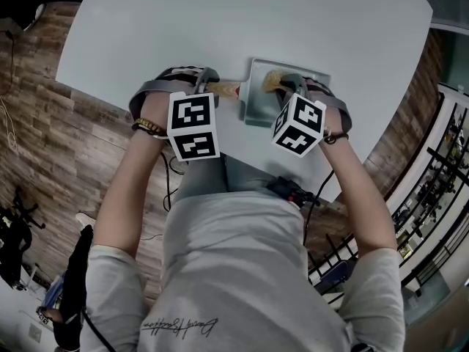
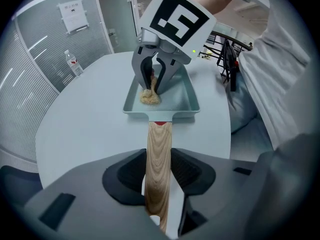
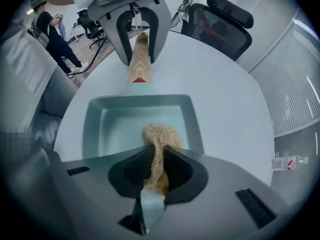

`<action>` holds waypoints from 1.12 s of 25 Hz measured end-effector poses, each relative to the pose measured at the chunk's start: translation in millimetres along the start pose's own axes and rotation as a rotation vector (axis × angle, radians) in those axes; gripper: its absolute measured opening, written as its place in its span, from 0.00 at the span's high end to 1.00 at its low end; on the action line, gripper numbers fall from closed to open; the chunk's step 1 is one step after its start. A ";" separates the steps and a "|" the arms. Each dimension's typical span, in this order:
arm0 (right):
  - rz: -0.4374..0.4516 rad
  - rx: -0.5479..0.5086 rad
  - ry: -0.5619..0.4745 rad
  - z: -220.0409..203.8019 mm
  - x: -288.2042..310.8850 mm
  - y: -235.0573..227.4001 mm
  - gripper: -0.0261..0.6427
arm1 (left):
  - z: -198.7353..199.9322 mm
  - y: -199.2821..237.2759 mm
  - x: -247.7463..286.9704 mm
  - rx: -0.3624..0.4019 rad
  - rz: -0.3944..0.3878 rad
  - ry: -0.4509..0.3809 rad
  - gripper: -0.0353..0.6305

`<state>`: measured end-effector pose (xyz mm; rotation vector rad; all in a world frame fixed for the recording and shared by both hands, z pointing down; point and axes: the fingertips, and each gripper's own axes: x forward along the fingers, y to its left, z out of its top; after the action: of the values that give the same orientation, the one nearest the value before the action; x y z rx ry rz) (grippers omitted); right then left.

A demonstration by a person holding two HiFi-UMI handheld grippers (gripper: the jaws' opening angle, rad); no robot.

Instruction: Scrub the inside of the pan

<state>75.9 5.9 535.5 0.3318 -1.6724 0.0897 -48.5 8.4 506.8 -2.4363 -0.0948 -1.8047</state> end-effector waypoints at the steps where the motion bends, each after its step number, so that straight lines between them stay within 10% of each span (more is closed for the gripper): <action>1: 0.008 -0.007 0.007 -1.3 -0.6 4.0 0.86 | -0.1 0.7 0.0 0.000 0.000 0.002 0.71; 17: 0.326 -0.032 0.108 -15.7 -12.5 72.2 0.86 | -3.3 3.8 2.4 0.009 -0.003 0.013 0.71; 28: 0.096 0.006 0.063 -17.2 -6.2 40.0 0.86 | -3.6 -3.4 0.9 0.051 -0.034 0.042 0.71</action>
<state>82.3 49.4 537.0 0.2507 -1.6258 0.1747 -52.1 11.3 508.8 -2.3748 -0.1770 -1.8435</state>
